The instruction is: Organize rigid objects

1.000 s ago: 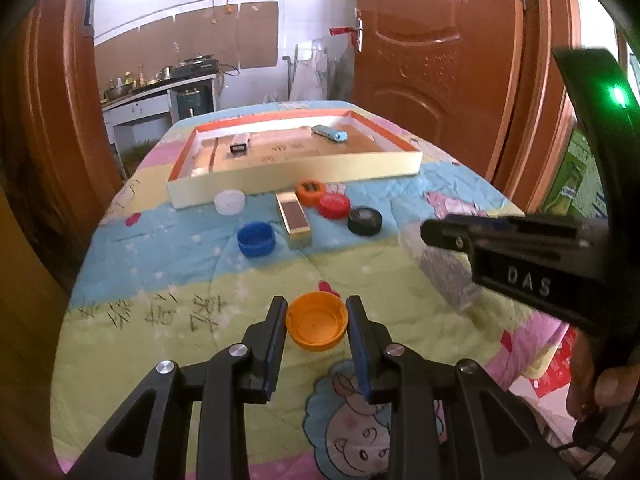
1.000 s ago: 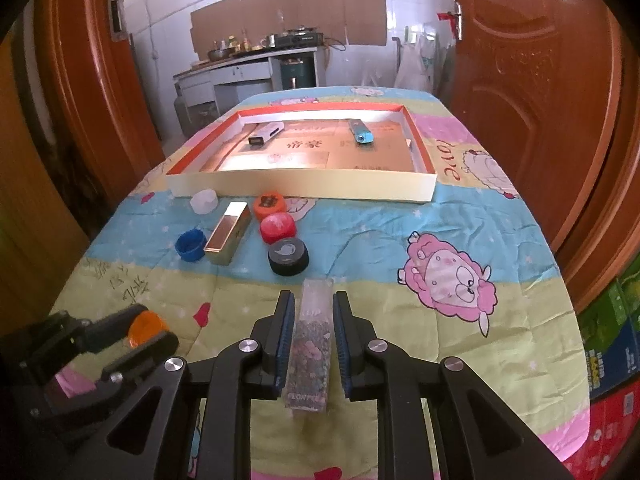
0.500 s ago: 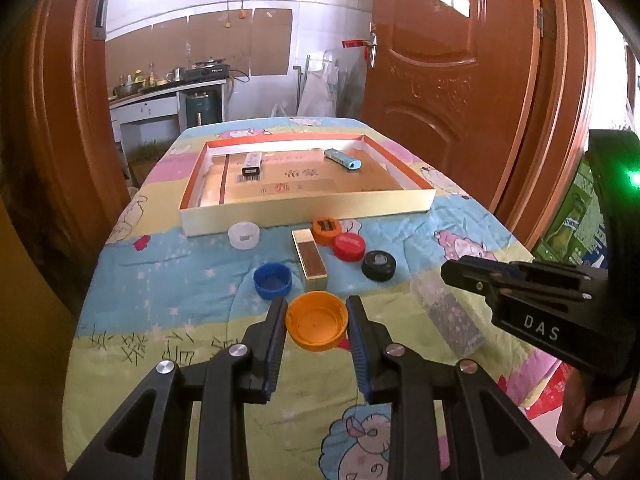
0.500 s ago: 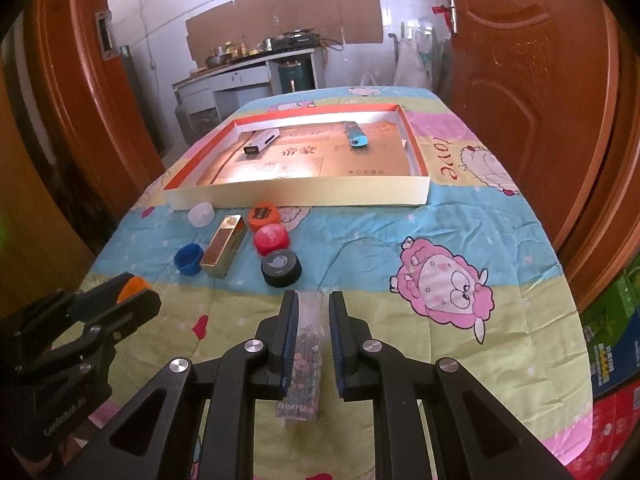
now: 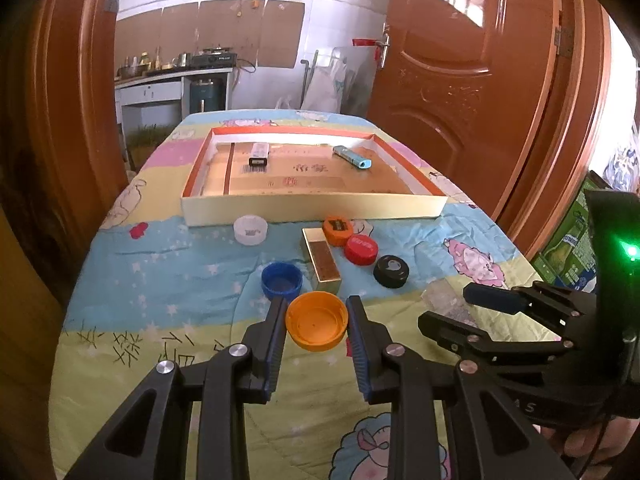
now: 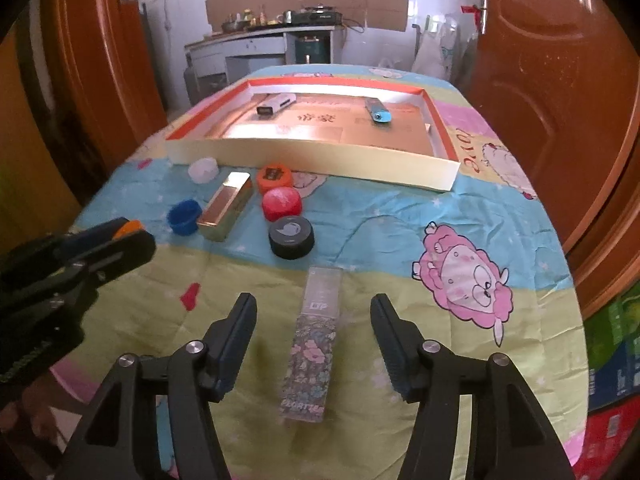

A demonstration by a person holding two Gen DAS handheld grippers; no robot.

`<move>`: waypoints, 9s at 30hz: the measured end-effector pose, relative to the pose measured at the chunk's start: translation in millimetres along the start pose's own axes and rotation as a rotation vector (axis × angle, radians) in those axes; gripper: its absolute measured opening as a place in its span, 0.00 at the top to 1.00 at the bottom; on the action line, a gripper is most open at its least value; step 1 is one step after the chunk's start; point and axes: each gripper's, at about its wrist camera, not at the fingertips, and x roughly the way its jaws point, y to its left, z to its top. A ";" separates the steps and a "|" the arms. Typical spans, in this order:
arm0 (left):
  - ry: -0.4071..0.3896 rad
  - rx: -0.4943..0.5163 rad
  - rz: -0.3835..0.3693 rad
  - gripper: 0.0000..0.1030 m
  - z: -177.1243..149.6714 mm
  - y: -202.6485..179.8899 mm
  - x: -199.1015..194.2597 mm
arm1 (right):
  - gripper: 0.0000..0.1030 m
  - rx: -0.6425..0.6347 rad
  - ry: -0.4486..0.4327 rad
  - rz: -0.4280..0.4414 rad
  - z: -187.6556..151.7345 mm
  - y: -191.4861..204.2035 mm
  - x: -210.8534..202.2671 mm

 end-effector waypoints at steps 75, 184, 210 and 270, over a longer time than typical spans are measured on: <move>-0.027 0.064 -0.001 0.70 179.7 -9.5 92.8 | 0.80 0.141 -0.166 0.063 171.3 -100.9 20.5; 0.118 0.014 0.081 0.64 202.4 24.7 151.2 | 0.70 0.114 0.107 0.094 222.8 -117.3 121.6; 0.070 -0.063 0.078 0.64 151.4 47.6 66.1 | 0.70 0.080 0.105 0.096 167.7 -75.5 54.8; 0.125 0.072 -0.015 0.70 16.4 24.6 56.4 | 0.48 0.034 0.088 0.208 46.3 -9.9 34.8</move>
